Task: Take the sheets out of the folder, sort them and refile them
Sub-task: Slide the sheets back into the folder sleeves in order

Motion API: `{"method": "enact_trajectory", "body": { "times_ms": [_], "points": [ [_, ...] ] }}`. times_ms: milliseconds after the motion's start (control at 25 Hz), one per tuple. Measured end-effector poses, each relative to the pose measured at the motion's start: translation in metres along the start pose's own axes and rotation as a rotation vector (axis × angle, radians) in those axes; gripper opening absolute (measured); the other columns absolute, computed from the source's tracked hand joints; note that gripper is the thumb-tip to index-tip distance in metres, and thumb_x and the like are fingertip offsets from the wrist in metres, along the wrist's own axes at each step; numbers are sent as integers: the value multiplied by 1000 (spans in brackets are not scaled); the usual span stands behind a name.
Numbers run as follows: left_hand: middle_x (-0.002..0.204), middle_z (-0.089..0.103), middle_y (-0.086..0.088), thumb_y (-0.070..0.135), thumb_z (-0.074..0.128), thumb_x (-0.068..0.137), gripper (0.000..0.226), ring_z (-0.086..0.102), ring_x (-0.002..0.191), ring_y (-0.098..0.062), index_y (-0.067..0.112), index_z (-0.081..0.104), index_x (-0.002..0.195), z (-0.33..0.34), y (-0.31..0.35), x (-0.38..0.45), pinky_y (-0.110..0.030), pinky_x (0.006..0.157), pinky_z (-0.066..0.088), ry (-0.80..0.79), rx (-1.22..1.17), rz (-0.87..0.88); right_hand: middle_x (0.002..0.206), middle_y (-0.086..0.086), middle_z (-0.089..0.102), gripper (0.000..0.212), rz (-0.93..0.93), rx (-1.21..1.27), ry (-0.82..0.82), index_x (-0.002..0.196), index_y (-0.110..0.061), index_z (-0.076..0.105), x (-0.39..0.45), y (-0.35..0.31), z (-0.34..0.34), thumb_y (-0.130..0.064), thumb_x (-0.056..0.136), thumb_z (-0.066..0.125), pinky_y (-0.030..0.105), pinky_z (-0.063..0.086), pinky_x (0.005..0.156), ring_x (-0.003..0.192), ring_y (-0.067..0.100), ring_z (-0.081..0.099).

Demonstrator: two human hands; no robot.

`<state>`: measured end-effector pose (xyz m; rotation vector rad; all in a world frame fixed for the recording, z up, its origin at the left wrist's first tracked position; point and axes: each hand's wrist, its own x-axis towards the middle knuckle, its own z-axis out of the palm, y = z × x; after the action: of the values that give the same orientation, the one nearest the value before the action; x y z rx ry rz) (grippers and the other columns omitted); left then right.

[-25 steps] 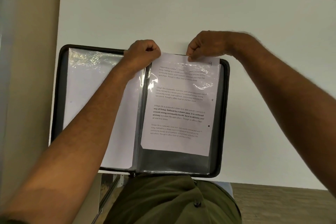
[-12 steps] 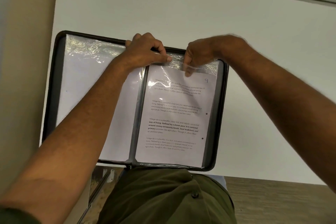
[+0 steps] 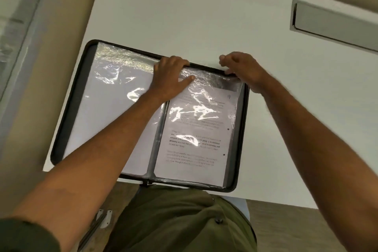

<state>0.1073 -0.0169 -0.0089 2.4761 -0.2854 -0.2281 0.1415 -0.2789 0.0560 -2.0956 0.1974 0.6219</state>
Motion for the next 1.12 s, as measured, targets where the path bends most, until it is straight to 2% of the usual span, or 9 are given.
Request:
{"method": "enact_trajectory", "body": {
  "times_ms": [120, 280, 440, 640, 840, 880, 960, 1000, 1120],
  "points": [
    [164, 35, -8, 40, 64, 97, 64, 31, 148, -32, 15, 44, 153, 8, -7, -51, -44, 122, 24, 22, -1, 118, 116, -4, 67, 52, -13, 246, 181, 123, -19, 64, -30, 11, 1, -53, 87, 80, 31, 62, 75, 100, 13, 70],
    [166, 32, -10, 53, 46, 99, 69, 23, 154, -31, 13, 41, 155, 14, -9, -123, -52, 125, 24, -15, 158, 91, 120, 1, 71, 61, 85, 431, 194, 137, -19, 51, -75, 27, 21, -40, 89, 81, 26, 54, 67, 90, 7, 70],
    [171, 17, -1, 63, 33, 97, 76, 3, 159, -20, 22, 29, 161, 22, 3, -186, -39, 128, 5, -71, 176, 8, 116, 1, 69, 58, 70, 409, 254, 135, -15, 53, -111, 64, 49, -31, 89, 83, 30, 55, 77, 96, 15, 67],
    [173, 2, 5, 56, 46, 103, 72, -6, 159, -17, 30, 17, 164, 25, 18, -221, -41, 129, 0, -144, 184, -106, 117, -3, 70, 70, 59, 316, 304, 127, -19, 64, -135, 75, 61, -72, 81, 73, 31, 54, 90, 111, 18, 67],
    [173, -3, 4, 54, 51, 102, 77, -8, 159, -20, 33, 11, 164, 31, 31, -237, -42, 127, -2, -210, 194, -178, 131, -2, 60, 71, 53, 257, 234, 139, -14, 58, -157, 90, 65, -51, 84, 83, 37, 48, 106, 117, 18, 59],
    [173, -3, 4, 54, 51, 101, 78, -8, 159, -20, 33, 10, 164, 30, 34, -238, -42, 127, -1, -222, 200, -196, 126, 1, 63, 60, 80, 251, 237, 132, -13, 63, -155, 92, 66, -44, 84, 84, 37, 51, 102, 112, 20, 61],
    [173, -1, 1, 53, 52, 101, 79, -6, 159, -22, 31, 11, 164, 29, 41, -242, -43, 127, 2, -257, 216, -212, 100, 7, 68, 23, 144, 251, 212, 96, -11, 69, -160, 87, 66, -28, 87, 82, 30, 53, 78, 89, 22, 63],
    [173, 0, 0, 53, 53, 101, 79, -5, 159, -24, 31, 12, 164, 28, 44, -246, -43, 127, 3, -277, 219, -212, 88, 7, 65, 19, 176, 249, 172, 84, -11, 65, -166, 84, 68, -21, 89, 80, 27, 48, 67, 78, 21, 60],
    [173, -1, -2, 50, 54, 101, 77, -5, 159, -24, 31, 14, 164, 20, 48, -258, -42, 127, 4, -332, 192, -209, 90, 4, 66, 14, 243, 299, 17, 95, -12, 62, -198, 77, 83, -14, 94, 76, 24, 43, 60, 75, 15, 59]
  ]
}}
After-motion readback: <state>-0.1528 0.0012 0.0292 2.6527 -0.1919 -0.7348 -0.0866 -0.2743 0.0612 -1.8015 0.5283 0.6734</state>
